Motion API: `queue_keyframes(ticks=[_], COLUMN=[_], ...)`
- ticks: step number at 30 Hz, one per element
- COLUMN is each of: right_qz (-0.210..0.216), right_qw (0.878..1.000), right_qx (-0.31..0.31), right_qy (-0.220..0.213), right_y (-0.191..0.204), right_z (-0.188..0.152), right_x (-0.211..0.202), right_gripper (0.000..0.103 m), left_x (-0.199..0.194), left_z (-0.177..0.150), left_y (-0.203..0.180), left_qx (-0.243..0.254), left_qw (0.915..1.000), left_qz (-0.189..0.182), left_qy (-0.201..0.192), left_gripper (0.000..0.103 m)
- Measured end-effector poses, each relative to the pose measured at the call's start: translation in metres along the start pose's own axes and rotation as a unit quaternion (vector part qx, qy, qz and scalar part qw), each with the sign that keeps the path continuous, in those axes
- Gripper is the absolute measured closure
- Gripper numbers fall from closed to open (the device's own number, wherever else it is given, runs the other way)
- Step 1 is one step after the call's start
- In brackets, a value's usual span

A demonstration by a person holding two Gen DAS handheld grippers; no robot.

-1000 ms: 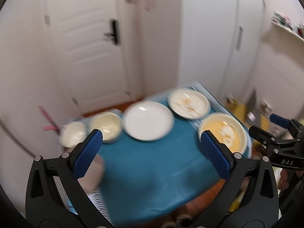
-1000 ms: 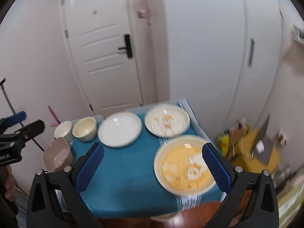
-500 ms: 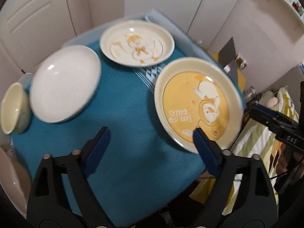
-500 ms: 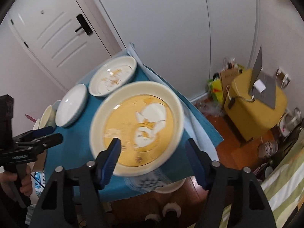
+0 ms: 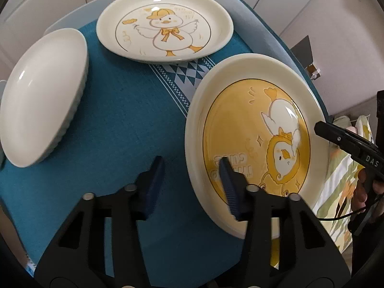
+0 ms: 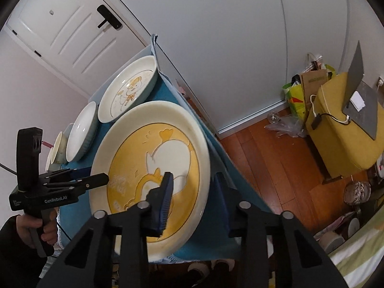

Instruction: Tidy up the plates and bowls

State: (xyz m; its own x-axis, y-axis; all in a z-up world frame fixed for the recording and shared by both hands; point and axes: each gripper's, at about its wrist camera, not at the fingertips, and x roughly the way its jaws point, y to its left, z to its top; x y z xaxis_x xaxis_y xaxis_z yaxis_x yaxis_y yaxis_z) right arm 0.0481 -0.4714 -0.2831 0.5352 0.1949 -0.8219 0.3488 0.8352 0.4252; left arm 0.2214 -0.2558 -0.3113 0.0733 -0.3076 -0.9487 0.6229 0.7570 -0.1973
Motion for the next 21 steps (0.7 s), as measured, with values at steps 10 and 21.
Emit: queue_keyframes(ticks=[10, 21], right_qz=[0.023, 0.002], right_qw=[1.000, 1.000], right_qx=[-0.003, -0.008], right_qy=[0.020, 0.027], right_y=[-0.011, -0.004], right_z=[0.010, 0.012], right_x=[0.014, 0.016], right_gripper=[0.094, 0.094], left_x=[0.006, 0.002], left_z=[0.005, 0.008], left_y=[-0.004, -0.023], left_qx=[-0.017, 0.011], left_qw=[0.9997, 0.9993], left_qz=[-0.015, 0.032], left_qy=[0.000, -0.013], left_gripper=[0.086, 0.086])
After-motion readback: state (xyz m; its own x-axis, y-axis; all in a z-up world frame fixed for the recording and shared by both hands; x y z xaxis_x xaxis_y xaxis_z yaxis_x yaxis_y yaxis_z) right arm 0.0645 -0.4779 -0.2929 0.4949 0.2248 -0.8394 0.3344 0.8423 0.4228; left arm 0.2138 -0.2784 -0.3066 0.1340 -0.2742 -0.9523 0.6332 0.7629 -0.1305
